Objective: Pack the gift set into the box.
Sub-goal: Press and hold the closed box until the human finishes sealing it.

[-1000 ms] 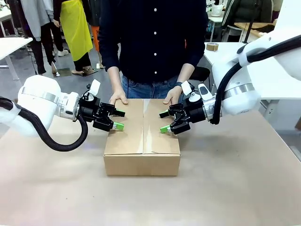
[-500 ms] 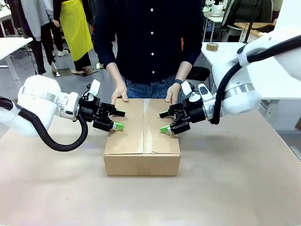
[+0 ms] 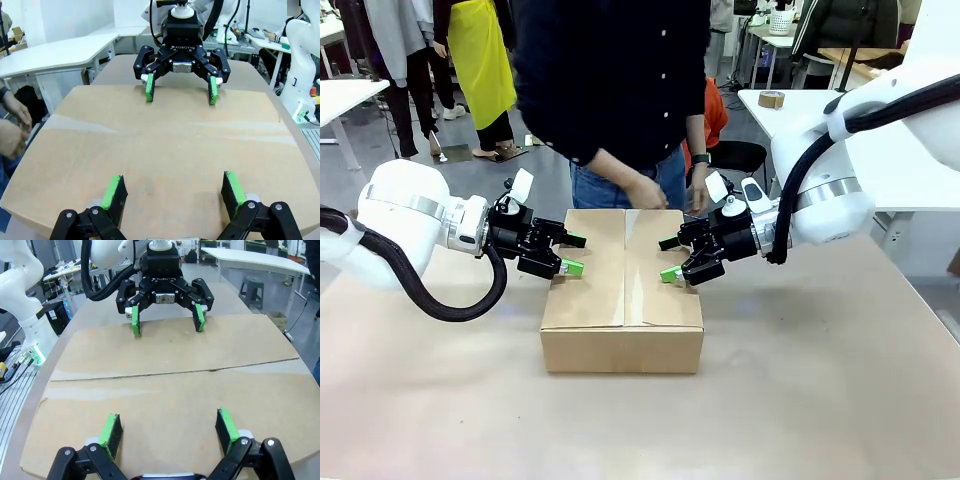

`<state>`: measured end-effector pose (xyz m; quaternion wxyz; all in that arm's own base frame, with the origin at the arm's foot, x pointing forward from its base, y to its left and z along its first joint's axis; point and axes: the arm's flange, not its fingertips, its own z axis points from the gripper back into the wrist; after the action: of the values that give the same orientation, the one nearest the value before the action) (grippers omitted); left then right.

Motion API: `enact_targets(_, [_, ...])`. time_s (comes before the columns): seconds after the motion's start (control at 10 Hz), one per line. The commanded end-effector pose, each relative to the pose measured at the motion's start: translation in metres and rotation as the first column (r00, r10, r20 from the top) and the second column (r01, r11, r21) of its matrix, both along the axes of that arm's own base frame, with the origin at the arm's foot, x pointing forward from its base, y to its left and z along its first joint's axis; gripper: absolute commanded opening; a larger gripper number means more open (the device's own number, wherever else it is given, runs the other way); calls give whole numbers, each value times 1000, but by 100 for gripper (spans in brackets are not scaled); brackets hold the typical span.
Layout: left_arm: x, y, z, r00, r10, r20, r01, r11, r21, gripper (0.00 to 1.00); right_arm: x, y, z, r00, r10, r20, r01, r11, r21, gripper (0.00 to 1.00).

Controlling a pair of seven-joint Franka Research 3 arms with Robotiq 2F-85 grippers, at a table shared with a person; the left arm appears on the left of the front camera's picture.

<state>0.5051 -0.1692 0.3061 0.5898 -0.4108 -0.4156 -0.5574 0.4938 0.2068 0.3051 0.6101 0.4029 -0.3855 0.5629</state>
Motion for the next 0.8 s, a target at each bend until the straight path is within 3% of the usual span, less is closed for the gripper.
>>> enact_targets(0.0, [-3, 0, -3, 1000, -9, 13, 9, 1000, 1, 100, -1, -1, -1, 1000, 3, 14, -3, 1000, -4, 100])
enact_targets(0.7, [-3, 0, -3, 1000, -9, 13, 9, 1000, 1, 100, -1, -1, -1, 1000, 3, 14, -3, 1000, -4, 100])
